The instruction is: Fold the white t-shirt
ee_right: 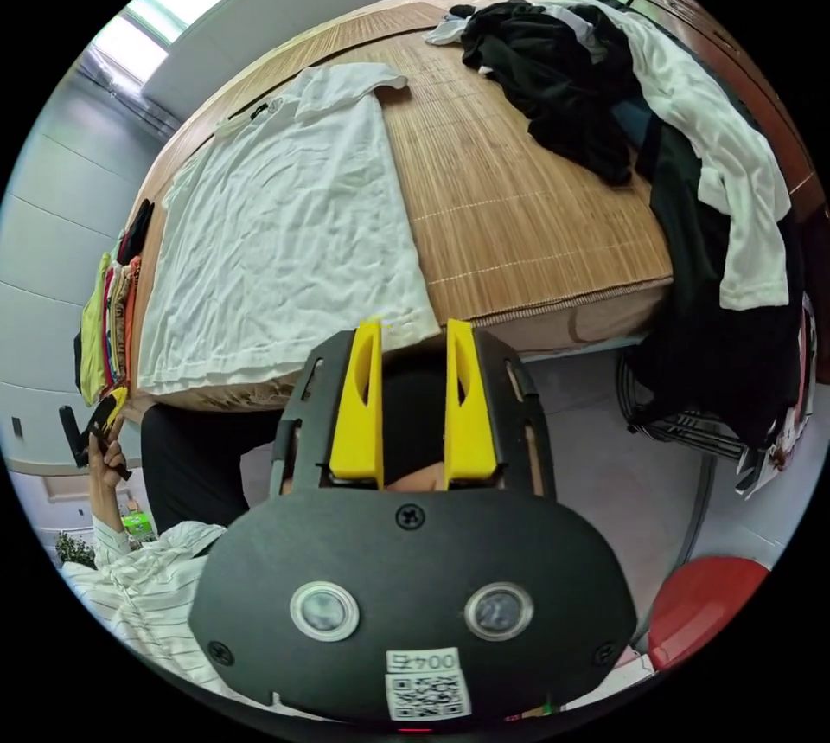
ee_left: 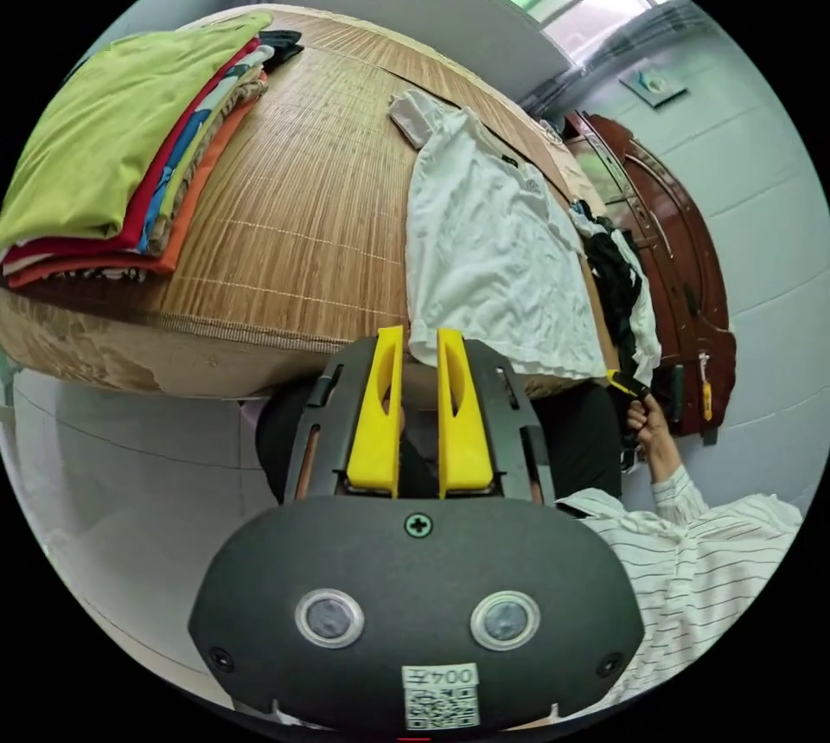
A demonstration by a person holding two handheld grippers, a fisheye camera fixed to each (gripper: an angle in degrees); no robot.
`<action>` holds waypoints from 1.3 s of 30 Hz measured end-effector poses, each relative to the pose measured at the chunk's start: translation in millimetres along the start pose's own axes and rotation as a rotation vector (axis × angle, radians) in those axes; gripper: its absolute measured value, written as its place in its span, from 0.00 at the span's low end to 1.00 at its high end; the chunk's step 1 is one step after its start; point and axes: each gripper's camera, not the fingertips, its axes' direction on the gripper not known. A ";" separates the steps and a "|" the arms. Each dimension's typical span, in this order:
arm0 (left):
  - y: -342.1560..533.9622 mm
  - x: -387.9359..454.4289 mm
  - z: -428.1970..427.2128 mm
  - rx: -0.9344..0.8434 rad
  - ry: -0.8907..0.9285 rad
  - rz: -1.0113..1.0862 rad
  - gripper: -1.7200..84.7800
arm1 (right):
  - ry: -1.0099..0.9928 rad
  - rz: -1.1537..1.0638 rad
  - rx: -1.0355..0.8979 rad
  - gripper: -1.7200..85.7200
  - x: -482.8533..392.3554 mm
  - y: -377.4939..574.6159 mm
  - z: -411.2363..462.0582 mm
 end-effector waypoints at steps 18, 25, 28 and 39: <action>6.7 76.8 56.3 -0.208 -0.360 0.444 0.18 | 0.065 0.123 -0.002 0.05 35.3 -18.2 -38.0; 5.2 82.6 77.3 -0.293 -0.293 0.381 0.17 | -0.025 0.112 0.017 0.08 31.1 6.7 -41.3; -1.0 72.6 84.7 -0.309 -0.240 0.300 0.17 | -0.103 0.129 0.083 0.09 34.0 22.0 -57.3; 4.8 69.4 92.5 -0.252 -0.269 0.252 0.12 | 0.173 -0.267 0.100 0.11 -40.8 65.2 -73.4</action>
